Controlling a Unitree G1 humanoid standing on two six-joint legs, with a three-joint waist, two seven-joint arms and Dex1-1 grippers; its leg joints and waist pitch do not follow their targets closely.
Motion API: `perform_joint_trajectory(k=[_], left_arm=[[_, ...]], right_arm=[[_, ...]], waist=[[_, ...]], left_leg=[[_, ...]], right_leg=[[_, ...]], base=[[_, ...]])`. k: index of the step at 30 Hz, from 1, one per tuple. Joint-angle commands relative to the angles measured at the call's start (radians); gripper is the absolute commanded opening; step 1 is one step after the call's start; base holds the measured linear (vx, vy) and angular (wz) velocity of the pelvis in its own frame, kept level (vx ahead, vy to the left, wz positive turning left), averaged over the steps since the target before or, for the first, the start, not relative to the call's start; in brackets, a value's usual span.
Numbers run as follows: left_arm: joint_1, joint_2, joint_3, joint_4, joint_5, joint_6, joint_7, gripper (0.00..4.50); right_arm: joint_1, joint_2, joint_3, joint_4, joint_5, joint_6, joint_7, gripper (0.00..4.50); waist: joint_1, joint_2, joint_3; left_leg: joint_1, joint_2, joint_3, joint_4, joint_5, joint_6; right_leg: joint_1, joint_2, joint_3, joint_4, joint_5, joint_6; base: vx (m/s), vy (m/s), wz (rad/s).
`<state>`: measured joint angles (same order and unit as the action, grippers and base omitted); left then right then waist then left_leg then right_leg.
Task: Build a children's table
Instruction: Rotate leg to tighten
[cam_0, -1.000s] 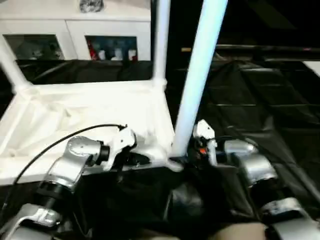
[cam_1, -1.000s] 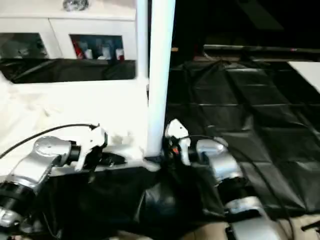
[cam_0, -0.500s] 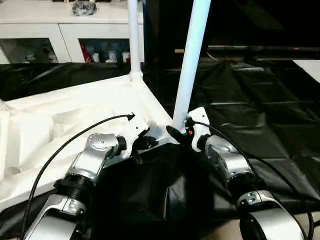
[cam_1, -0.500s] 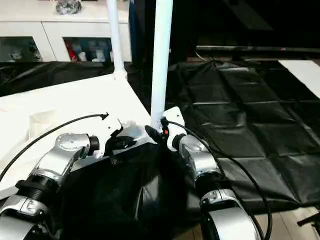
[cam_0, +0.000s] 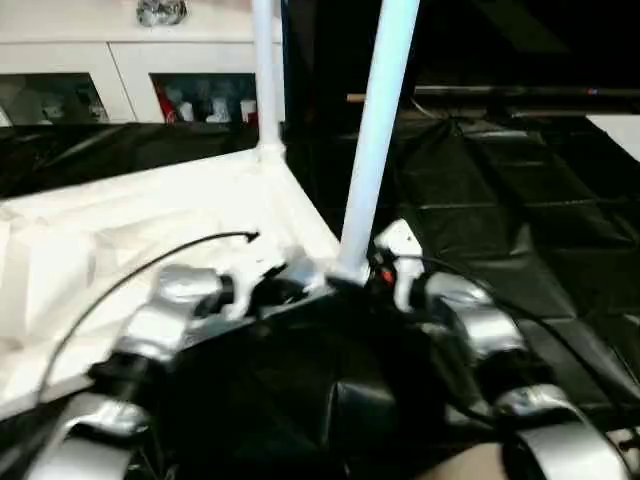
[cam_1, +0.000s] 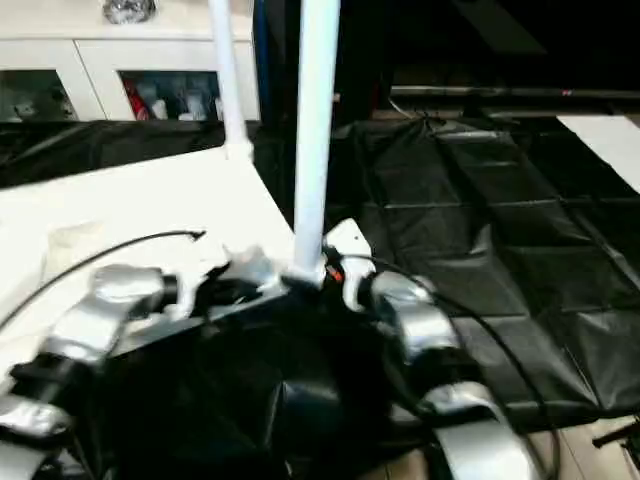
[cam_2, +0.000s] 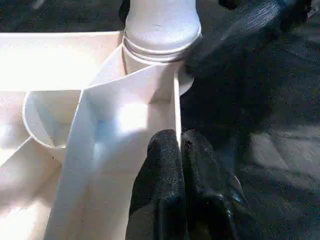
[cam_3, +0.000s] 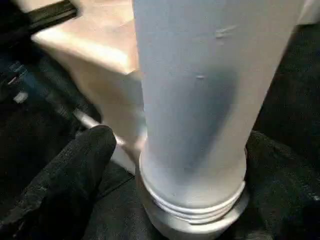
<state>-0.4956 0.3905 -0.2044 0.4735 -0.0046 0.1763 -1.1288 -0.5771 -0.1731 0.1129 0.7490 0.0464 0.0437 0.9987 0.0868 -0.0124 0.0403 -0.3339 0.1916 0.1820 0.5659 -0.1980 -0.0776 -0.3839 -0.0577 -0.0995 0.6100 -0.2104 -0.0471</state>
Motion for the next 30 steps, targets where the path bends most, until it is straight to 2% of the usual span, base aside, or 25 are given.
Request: perform_joint_trajectory(k=[1,7,9,11,14,15,18,20,22,24,26,28,30], left_arm=[[-0.006,-0.006,-0.034,-0.060,-0.033,-0.032,-0.067,0.00],[0.018,0.033,-0.031,-0.094,-0.066,-0.025,-0.153,0.00],[0.025,0.038,-0.034,-0.105,-0.072,-0.020,-0.167,0.00],[0.028,0.043,-0.037,-0.108,-0.075,-0.022,-0.171,0.00],[0.031,0.048,-0.040,-0.110,-0.075,-0.023,-0.177,0.00],[0.032,0.048,-0.040,-0.109,-0.073,-0.022,-0.176,0.00],[0.032,0.049,-0.039,-0.108,-0.070,-0.022,-0.171,0.00],[0.032,0.049,-0.038,-0.108,-0.068,-0.021,-0.168,0.00],[0.028,0.039,-0.033,-0.098,-0.062,-0.015,-0.133,0.00],[0.012,0.017,-0.020,-0.072,-0.045,-0.010,-0.066,0.00],[-0.005,-0.010,-0.006,-0.048,-0.034,-0.009,-0.004,0.00],[-0.016,-0.025,0.001,-0.036,-0.026,-0.008,0.029,0.00],[-0.043,-0.063,0.007,-0.004,-0.007,-0.001,0.105,0.00]], right_arm=[[0.029,0.010,0.092,-0.016,-0.004,0.039,0.127,4.42],[0.041,-0.041,0.100,-0.064,0.003,0.042,0.215,4.42],[0.044,-0.044,0.101,-0.075,0.009,0.052,0.227,4.42],[0.048,-0.046,0.106,-0.085,0.013,0.059,0.234,4.28],[0.056,-0.043,0.109,-0.098,0.022,0.078,0.247,4.18],[0.063,-0.038,0.114,-0.106,0.022,0.082,0.249,3.93],[0.071,-0.028,0.117,-0.111,0.020,0.086,0.245,3.81],[0.073,-0.023,0.116,-0.109,0.019,0.084,0.237,3.44],[0.073,-0.005,0.106,-0.094,0.018,0.076,0.182,3.40],[0.064,0.021,0.086,-0.059,0.005,0.067,0.090,3.12],[0.053,0.051,0.063,-0.021,-0.010,0.061,-0.009,3.03],[0.046,0.068,0.051,-0.001,-0.016,0.061,-0.065,2.84],[0.025,0.119,0.016,0.054,-0.019,0.067,-0.206,2.71]], waist=[[0.004,0.008,-0.049],[0.007,0.011,-0.048],[0.006,0.009,-0.048],[0.007,0.012,-0.048],[0.007,0.009,-0.049],[0.006,0.008,-0.049],[0.007,0.009,-0.048],[0.008,0.010,-0.048],[0.008,0.012,-0.048],[0.005,0.012,-0.047],[0.002,0.010,-0.045],[0.002,0.010,-0.043],[-0.003,0.011,-0.041]], left_leg=[[-0.007,0.054,-0.016,-0.055,-0.134,0.078],[-0.004,0.058,-0.017,-0.057,-0.140,0.069],[-0.004,0.057,-0.017,-0.056,-0.140,0.066],[-0.004,0.057,-0.017,-0.056,-0.136,0.064],[-0.005,0.056,-0.017,-0.056,-0.129,0.065],[-0.005,0.056,-0.017,-0.055,-0.130,0.065],[-0.004,0.055,-0.017,-0.056,-0.133,0.060],[-0.004,0.055,-0.017,-0.056,-0.138,0.056],[-0.004,0.054,-0.018,-0.057,-0.140,0.051],[-0.002,0.055,-0.018,-0.058,-0.152,0.042],[-0.001,0.053,-0.020,-0.060,-0.170,0.029],[0.001,0.050,-0.020,-0.060,-0.187,0.025],[0.003,0.051,-0.022,-0.063,-0.190,0.014]], right_leg=[[0.048,-0.099,0.070,-0.077,-0.154,-0.182],[0.047,-0.100,0.070,-0.075,-0.149,-0.191],[0.048,-0.100,0.071,-0.075,-0.144,-0.193],[0.049,-0.099,0.071,-0.073,-0.134,-0.198],[0.051,-0.099,0.070,-0.071,-0.116,-0.198],[0.051,-0.099,0.070,-0.072,-0.120,-0.198],[0.050,-0.099,0.070,-0.074,-0.141,-0.192],[0.050,-0.099,0.070,-0.075,-0.149,-0.188],[0.050,-0.100,0.070,-0.077,-0.162,-0.184],[0.047,-0.100,0.071,-0.079,-0.176,-0.185],[0.047,-0.103,0.071,-0.084,-0.217,-0.178],[0.047,-0.103,0.071,-0.093,-0.287,-0.154],[0.041,-0.103,0.073,-0.095,-0.310,-0.146]], base=[[0.000,0.000,0.00],[0.000,0.000,0.00],[0.000,0.000,0.00],[0.000,0.000,0.00],[0.000,0.000,0.00],[0.000,0.000,0.00],[0.000,0.000,0.00],[0.000,0.000,0.00],[0.000,0.000,0.00],[0.000,0.000,0.00],[0.000,0.000,0.00],[0.000,0.000,0.00],[0.000,0.000,0.00]])
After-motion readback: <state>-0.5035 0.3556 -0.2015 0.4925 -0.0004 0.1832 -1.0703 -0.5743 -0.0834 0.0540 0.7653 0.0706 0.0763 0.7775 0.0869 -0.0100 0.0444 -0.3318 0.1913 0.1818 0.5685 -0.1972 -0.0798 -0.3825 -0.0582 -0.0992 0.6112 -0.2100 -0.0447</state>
